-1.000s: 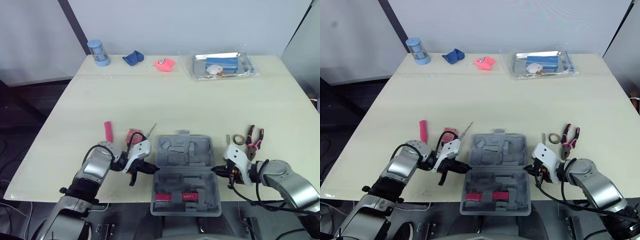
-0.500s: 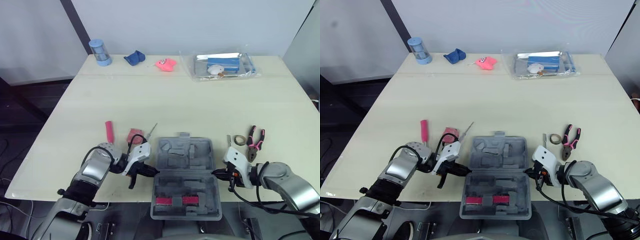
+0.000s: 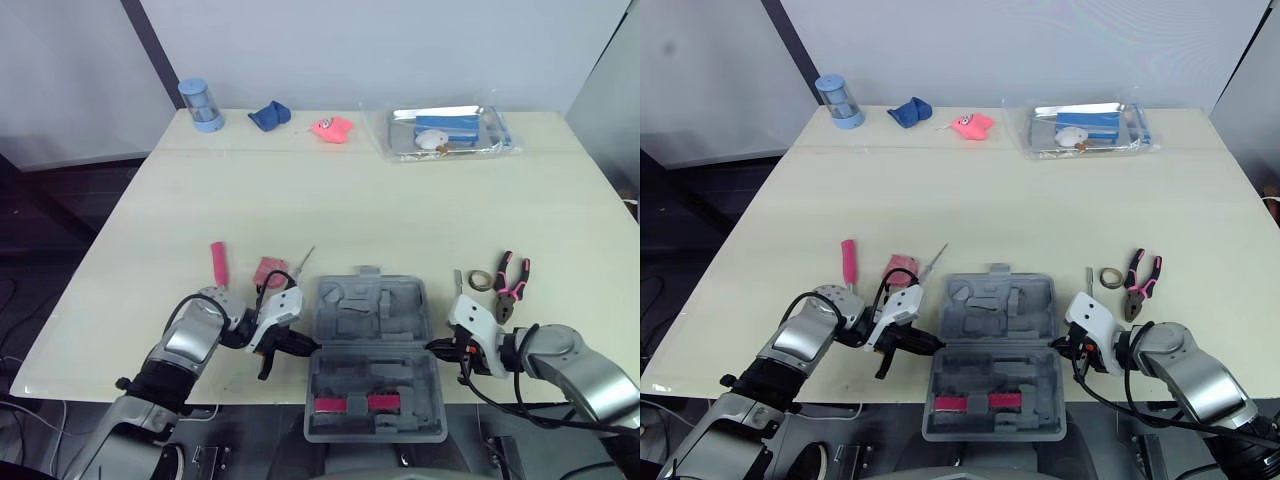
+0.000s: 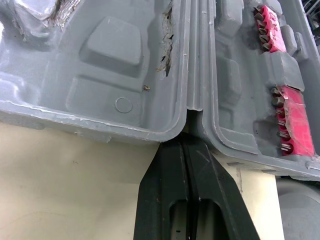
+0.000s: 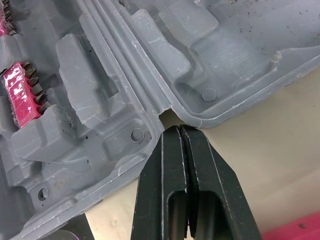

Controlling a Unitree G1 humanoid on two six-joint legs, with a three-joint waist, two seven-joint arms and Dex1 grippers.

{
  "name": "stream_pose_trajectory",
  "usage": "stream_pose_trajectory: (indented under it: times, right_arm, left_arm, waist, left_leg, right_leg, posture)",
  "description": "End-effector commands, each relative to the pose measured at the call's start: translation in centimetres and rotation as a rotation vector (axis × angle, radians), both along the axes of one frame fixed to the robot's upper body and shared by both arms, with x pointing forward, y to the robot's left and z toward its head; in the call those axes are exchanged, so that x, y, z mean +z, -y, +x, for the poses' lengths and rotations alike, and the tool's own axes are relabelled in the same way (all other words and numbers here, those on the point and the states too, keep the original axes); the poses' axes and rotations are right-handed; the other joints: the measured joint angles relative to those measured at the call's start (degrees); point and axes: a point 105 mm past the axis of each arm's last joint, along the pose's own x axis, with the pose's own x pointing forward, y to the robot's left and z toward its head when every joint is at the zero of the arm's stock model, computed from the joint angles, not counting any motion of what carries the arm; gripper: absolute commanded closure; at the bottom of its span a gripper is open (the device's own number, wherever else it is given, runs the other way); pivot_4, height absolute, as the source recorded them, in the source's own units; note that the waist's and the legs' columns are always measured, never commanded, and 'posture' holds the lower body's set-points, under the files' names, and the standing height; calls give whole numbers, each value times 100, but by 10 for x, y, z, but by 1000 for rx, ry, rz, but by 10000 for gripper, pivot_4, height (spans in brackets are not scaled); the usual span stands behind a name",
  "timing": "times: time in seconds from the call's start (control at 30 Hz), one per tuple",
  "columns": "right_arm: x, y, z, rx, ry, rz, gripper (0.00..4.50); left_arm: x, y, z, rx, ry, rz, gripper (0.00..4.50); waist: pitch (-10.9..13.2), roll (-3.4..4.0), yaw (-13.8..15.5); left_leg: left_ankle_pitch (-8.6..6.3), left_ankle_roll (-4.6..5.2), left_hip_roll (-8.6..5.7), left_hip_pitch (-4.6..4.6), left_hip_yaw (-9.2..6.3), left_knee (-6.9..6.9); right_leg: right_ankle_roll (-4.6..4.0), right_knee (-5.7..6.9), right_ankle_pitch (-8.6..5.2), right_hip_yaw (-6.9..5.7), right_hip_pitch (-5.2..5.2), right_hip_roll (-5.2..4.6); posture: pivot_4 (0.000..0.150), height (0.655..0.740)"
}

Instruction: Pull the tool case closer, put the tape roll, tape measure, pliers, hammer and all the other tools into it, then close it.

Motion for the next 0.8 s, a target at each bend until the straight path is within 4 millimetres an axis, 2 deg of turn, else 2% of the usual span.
stream_pose_trajectory:
  times: [0.03, 0.53, 0.7, 0.8]
  right_arm:
    - [7, -8, -3, 44, 26, 26, 44771]
    - [6, 9, -2, 17, 17, -10, 44771]
    - [10, 15, -2, 4, 21, -15, 44771]
    - [19, 24, 0, -16, 53, -9, 44771]
  left_arm:
    - [1, 7, -3, -32, 12, -11, 45000]
    - [3, -1, 2, 10, 25, 6, 45000]
    - [3, -2, 1, 22, 25, 5, 45000]
    - [9, -5, 0, 35, 41, 1, 45000]
  waist:
    - [0, 0, 2]
    - [0, 0, 3]
    - [0, 0, 3]
    - [0, 0, 4]
  left_leg:
    - [0, 0, 0, 0, 0, 0]
    - [0, 0, 0, 0, 0, 0]
    - [0, 0, 0, 1, 0, 0]
    - [0, 0, 0, 0, 0, 0]
  right_leg:
    - [0, 0, 0, 0, 0, 0]
    - [0, 0, 0, 0, 1, 0]
    - [0, 1, 0, 0, 1, 0]
    - [0, 0, 0, 0, 1, 0]
  posture:
    - [1500, 7400]
    - [1500, 7400]
    - [1500, 7400]
    - [1500, 7400]
